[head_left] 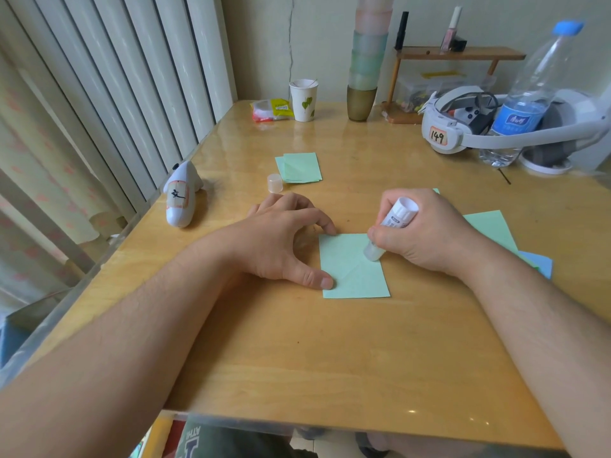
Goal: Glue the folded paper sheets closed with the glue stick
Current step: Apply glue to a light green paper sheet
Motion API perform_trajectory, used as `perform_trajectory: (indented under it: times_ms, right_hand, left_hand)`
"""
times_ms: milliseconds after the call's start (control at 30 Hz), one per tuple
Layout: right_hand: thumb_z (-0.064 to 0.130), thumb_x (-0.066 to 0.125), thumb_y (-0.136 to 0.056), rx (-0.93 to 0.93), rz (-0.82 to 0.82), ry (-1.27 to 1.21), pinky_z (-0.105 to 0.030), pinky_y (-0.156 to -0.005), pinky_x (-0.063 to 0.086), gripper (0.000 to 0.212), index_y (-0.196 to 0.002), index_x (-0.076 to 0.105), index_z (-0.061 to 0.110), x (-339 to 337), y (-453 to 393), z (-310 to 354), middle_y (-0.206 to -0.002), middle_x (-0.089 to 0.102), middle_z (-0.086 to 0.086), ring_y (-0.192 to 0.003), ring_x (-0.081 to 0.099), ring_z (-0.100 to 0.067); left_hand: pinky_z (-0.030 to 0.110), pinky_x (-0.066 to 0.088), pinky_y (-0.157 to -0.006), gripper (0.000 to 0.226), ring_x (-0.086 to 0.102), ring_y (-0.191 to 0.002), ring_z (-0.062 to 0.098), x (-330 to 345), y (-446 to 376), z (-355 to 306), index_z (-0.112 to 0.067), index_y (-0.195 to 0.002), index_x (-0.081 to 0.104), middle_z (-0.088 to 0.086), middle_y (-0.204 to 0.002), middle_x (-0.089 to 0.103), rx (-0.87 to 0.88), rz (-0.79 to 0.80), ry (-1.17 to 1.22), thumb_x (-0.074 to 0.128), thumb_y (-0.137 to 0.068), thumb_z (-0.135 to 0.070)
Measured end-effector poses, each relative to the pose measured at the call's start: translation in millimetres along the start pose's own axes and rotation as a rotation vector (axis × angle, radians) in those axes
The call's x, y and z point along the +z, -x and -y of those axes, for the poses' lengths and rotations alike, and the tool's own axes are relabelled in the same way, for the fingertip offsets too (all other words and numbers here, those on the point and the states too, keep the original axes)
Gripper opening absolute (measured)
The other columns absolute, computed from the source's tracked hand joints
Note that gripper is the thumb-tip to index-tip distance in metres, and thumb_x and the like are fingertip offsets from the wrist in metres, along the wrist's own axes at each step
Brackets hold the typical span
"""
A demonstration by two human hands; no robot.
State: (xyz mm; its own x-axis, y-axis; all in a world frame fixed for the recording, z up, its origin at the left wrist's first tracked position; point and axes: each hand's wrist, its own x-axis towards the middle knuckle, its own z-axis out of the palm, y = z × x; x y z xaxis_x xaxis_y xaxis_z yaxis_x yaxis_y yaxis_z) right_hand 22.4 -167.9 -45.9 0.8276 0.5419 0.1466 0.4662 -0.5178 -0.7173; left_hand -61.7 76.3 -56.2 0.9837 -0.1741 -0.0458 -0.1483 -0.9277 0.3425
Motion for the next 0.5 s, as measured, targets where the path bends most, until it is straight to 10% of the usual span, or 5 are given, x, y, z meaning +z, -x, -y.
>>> perform_trajectory:
  times_ms: [500]
  right_hand:
    - [0.029,0.066,-0.074,-0.094,-0.183,-0.272,-0.031,-0.057,0.034,0.023,-0.067,0.051,0.013,16.3,-4.1,9.3,-0.055,0.044,0.006,-0.058,0.042,-0.013]
  left_hand:
    - [0.036,0.022,-0.112,0.093,0.024,-0.131,0.013,-0.1,-1.2,-0.1,-0.062,-0.135,0.037,-0.018,-0.14,0.032,-0.024,0.014,-0.003,0.074,-0.055,-0.089]
